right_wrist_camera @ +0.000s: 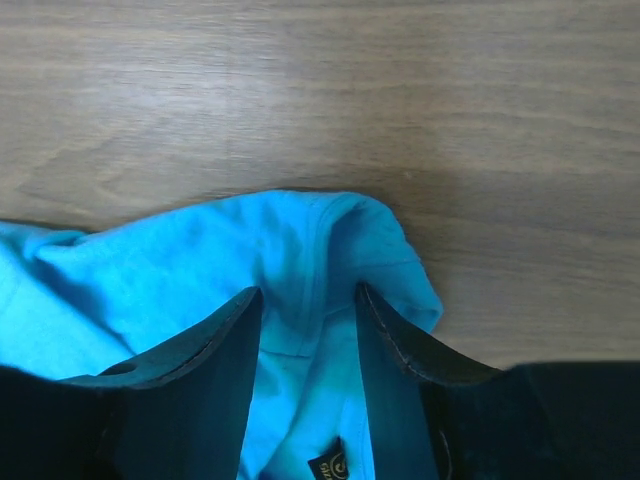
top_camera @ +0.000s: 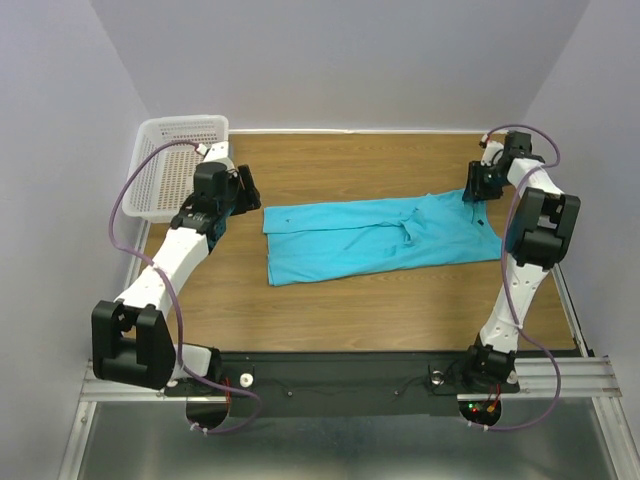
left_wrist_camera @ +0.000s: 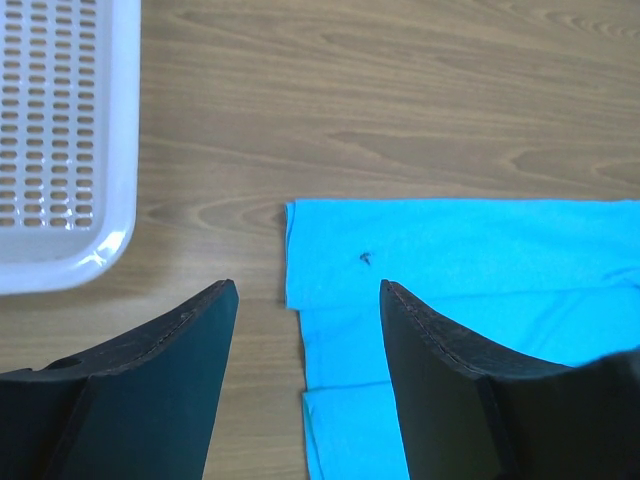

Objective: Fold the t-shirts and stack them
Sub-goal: Fold the tshirt

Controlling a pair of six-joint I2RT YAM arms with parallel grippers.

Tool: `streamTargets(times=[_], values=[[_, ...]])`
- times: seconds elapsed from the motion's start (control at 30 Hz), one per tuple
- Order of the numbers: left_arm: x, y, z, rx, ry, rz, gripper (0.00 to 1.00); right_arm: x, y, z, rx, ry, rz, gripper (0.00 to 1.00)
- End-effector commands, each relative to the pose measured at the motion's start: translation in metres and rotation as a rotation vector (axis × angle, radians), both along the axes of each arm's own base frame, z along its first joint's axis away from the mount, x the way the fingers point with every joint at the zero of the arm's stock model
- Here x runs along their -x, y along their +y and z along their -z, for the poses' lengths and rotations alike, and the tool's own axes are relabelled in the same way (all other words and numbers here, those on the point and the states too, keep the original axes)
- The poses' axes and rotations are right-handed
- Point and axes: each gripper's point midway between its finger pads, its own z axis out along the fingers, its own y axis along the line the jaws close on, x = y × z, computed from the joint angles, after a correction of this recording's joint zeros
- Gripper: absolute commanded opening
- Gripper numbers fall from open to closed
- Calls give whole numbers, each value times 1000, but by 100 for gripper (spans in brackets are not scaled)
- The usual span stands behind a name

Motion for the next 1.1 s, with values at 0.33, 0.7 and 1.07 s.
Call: streamTargets(times=[0.33, 0.7, 1.07], values=[[10, -3, -26, 64, -67, 22, 70, -45, -4, -10, 78, -81, -24, 1], [-10, -21, -1, 109, -13, 73, 70, -144, 38, -32, 218, -306, -180, 1], [-44, -42, 7, 103, 0, 161, 69, -180, 33, -100, 389, -513, -45, 58]])
